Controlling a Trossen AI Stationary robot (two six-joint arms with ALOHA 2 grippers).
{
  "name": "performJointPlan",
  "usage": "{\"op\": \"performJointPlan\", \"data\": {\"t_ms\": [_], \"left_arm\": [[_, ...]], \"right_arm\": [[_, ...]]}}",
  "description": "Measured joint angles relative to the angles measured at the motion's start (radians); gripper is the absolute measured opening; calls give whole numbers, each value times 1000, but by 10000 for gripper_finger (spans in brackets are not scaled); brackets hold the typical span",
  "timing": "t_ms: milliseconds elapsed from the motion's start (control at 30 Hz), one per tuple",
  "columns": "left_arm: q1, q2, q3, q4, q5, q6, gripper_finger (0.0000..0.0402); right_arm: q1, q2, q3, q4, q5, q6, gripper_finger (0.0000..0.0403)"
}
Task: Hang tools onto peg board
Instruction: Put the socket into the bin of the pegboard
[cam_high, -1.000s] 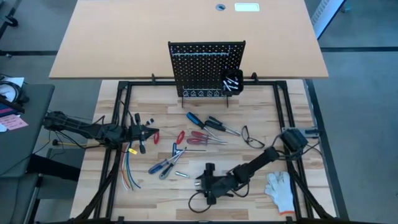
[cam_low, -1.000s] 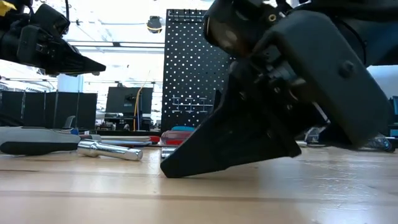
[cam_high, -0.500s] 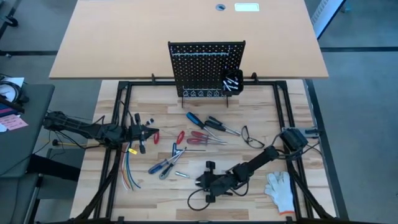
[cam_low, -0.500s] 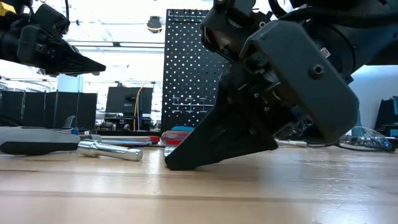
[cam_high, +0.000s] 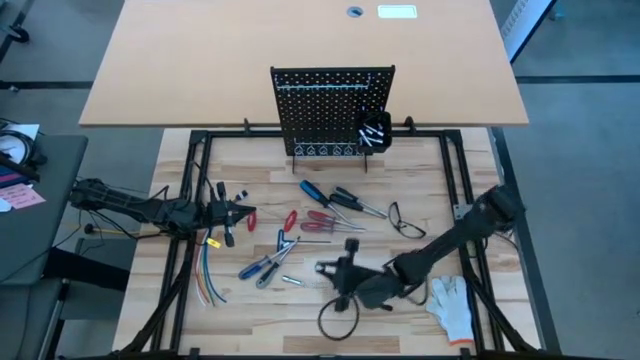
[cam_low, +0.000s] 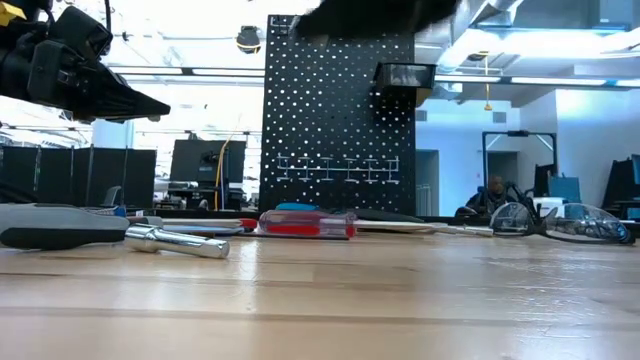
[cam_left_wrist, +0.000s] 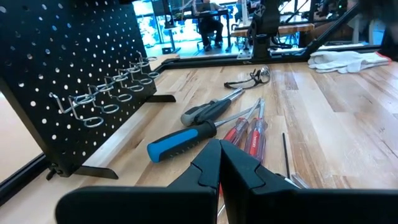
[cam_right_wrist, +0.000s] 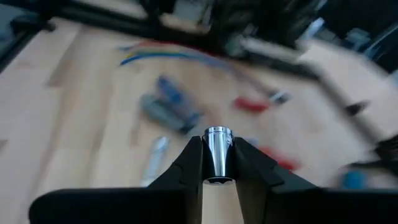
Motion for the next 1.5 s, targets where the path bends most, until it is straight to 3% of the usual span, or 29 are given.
{"op": "performJointPlan", "data": {"t_ms": [233, 400, 533, 700, 800, 1000, 1500], "left_arm": [[0, 0, 0, 0, 0, 0, 0], [0, 0, 0, 0, 0, 0, 0], [0, 0, 0, 0, 0, 0, 0], [0, 0, 0, 0, 0, 0, 0], [0, 0, 0, 0, 0, 0, 0], [0, 0, 0, 0, 0, 0, 0], [0, 0, 0, 0, 0, 0, 0]], "right_arm": [[-81, -336, 2, -193, 154, -83, 64], [-239, -517, 2, -285, 148, -11, 65], [-406, -591, 2, -405, 10, 114, 65], [-596, -613, 2, -498, -221, 265, 66], [-670, -601, 2, -534, -290, 280, 66], [-761, -566, 44, -630, -301, 282, 66], [-800, -463, 122, -767, -300, 278, 67]]}}
